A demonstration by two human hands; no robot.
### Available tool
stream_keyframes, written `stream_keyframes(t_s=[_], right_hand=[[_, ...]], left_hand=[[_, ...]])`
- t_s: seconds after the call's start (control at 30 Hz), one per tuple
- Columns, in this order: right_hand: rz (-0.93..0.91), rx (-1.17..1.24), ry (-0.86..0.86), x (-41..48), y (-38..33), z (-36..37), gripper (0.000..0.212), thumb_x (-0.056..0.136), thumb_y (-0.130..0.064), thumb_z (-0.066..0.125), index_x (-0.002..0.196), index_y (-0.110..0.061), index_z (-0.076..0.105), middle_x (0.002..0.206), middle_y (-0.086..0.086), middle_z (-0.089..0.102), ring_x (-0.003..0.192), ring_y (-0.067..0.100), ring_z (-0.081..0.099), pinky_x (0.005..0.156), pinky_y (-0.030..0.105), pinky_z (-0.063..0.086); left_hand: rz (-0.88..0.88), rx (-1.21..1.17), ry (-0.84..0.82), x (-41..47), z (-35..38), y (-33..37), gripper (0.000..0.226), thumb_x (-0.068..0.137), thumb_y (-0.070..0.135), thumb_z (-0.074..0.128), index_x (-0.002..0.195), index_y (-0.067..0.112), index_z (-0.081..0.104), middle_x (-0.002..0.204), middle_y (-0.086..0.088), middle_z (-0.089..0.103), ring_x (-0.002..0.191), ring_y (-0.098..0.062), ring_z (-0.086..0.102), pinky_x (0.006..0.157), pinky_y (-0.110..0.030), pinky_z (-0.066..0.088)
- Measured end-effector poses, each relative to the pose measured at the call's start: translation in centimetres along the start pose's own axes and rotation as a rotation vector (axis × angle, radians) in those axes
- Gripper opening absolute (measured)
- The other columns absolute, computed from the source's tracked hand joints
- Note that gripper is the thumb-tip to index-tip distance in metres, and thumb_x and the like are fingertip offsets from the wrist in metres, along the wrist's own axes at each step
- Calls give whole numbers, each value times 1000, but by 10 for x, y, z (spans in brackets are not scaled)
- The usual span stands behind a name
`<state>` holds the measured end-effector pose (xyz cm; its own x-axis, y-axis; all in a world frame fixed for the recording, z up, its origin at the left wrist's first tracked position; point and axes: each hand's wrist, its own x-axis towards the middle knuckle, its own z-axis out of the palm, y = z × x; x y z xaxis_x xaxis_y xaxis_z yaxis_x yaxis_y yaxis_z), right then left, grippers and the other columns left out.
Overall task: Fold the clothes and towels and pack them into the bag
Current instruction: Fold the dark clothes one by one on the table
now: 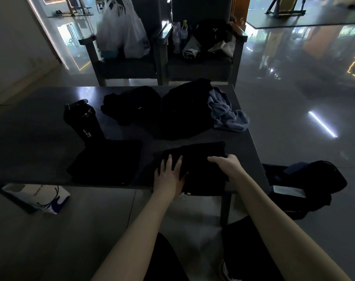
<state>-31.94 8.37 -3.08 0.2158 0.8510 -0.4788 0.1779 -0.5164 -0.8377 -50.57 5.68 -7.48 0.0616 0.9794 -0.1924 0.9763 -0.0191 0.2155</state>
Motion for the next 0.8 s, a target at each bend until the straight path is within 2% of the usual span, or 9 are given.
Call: stream_keyframes(t_s=[0.07,0.2,0.3,0.37,0.43,0.5,0.6,0.7,0.8], right_hand=[[-107,-56,0,-3,-1,2,47,76,-26,75,115,-9,56,104,5,65,94,23,65,86,36,54],[-310,-110,-25,-11,-5,5,38,82,-16,70,117,-16,56,106,2,64,97,18,62,80,28,50],[-444,-67,-64,-16,-12,6,27,81,-8,70,104,-18,60,101,2,67,97,19,63,87,34,52],[-503,-28,-120,-20,-20,6,24,81,-2,69,99,-15,60,98,4,66,91,18,63,84,31,52],[-561,4,-169,-26,-31,7,25,82,2,67,100,-12,59,95,2,65,85,12,61,78,20,51],[-598,20,-201,-29,-42,8,25,82,4,65,100,-13,58,92,-2,64,83,8,60,74,14,50],[-616,26,-232,-31,-55,13,24,83,4,65,98,-13,58,93,3,63,84,12,60,79,23,50],[-605,48,-245,-33,-64,26,26,83,1,66,97,-20,60,97,4,64,90,16,61,85,31,49],[-549,86,-244,-36,-70,51,24,84,-5,67,101,-21,60,97,2,65,88,15,63,82,29,51]], left_hand=[[-6,-25,-22,1,-4,1,66,97,56,26,151,34,-7,160,-3,-8,147,-27,-2,118,-46,11],[-59,-235,13,0,-10,-5,76,96,55,35,153,21,-2,161,-6,0,147,-25,5,118,-42,14],[-169,-649,120,1,-20,-10,86,91,52,50,152,11,6,157,-15,17,143,-30,18,117,-41,20],[-206,-1024,170,1,-31,-14,84,88,44,61,151,15,13,148,-11,36,133,-26,38,112,-37,31],[-245,-1369,90,-2,-43,-19,87,83,41,69,150,22,15,139,-5,48,118,-19,50,102,-31,40],[-267,-1571,-49,-6,-52,-30,92,70,49,78,145,22,33,128,-4,59,111,-19,60,99,-35,46],[-214,-1664,-105,-13,-65,-46,56,74,38,77,121,12,61,107,-7,72,100,-25,68,92,-40,52],[-182,-1626,-93,-22,-84,-62,48,74,30,76,115,7,65,105,-11,72,98,-27,69,91,-39,52],[-204,-1521,-9,-28,-107,-83,34,81,27,74,110,10,67,101,-9,73,91,-23,70,78,-32,55]])
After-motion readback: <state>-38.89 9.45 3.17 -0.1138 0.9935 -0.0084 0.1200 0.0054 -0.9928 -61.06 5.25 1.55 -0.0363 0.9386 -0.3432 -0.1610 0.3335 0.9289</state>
